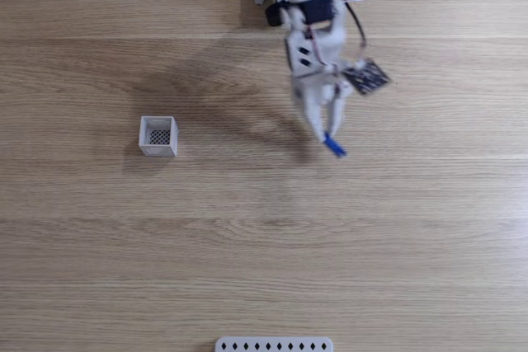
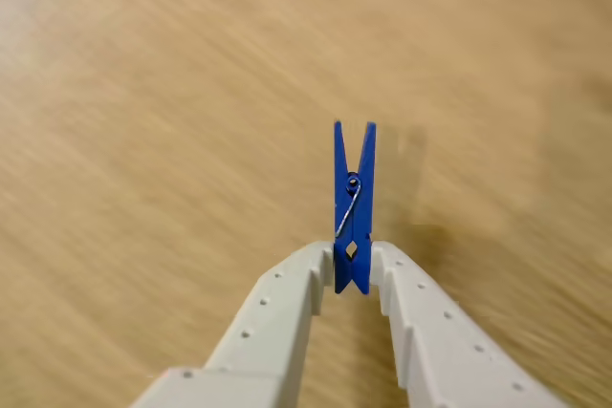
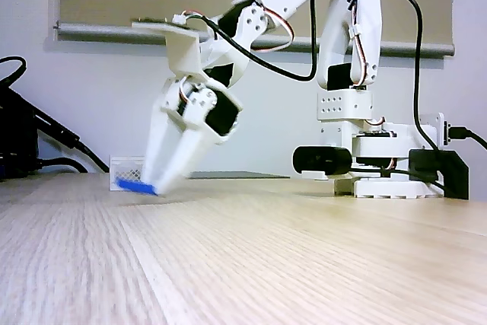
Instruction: Grasp a peg and put it in the crate.
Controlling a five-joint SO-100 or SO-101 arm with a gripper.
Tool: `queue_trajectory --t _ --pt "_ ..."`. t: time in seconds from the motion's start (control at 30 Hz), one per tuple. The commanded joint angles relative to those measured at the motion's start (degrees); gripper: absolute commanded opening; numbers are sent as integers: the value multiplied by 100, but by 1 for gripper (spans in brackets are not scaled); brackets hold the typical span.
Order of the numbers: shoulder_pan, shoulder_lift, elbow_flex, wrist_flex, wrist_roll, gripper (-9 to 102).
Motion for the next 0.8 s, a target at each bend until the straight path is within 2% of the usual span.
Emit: queue_trajectory --t 0.0,0.2,0.33,0.6,0.77 --pt "729 1072 519 -1187 97 -1" --pt "2092 1582 1081 -2461 1485 -1" --pt "2936 1327 1063 -3270 2329 -1" --pt "4052 105 1055 -4658 2672 -1" --pt "4377 -545 1011 -5027 2602 -1"
